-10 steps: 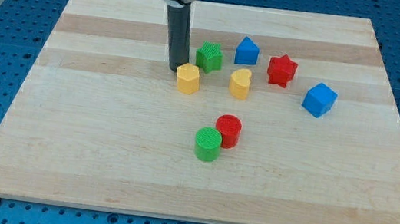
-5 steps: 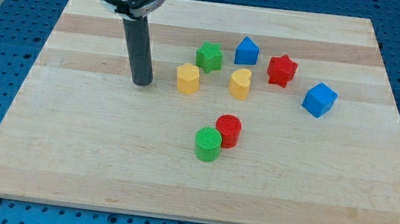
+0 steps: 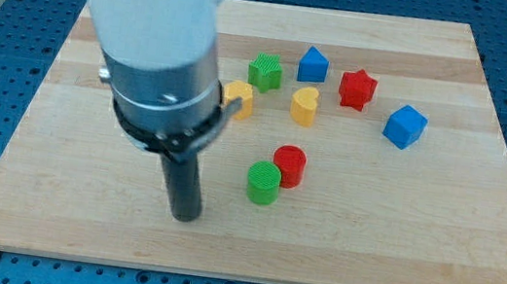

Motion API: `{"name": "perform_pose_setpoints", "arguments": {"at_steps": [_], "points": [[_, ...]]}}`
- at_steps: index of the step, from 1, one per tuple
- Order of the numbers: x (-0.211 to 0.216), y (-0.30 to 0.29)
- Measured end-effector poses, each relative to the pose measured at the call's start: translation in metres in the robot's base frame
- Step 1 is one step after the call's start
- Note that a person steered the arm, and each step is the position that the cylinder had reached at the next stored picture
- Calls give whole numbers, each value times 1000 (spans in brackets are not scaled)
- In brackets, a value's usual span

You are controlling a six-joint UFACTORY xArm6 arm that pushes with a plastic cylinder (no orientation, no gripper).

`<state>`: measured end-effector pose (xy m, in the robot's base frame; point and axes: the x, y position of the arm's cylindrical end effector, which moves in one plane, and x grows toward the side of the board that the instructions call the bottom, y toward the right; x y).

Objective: Slightly push green circle at top left to the red circle

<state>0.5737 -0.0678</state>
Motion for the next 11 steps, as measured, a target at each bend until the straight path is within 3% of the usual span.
{"name": "perform_pose_setpoints", "arguments": {"at_steps": [2, 5, 11], "points": [[6, 58], [0, 63], [-53, 63]]}}
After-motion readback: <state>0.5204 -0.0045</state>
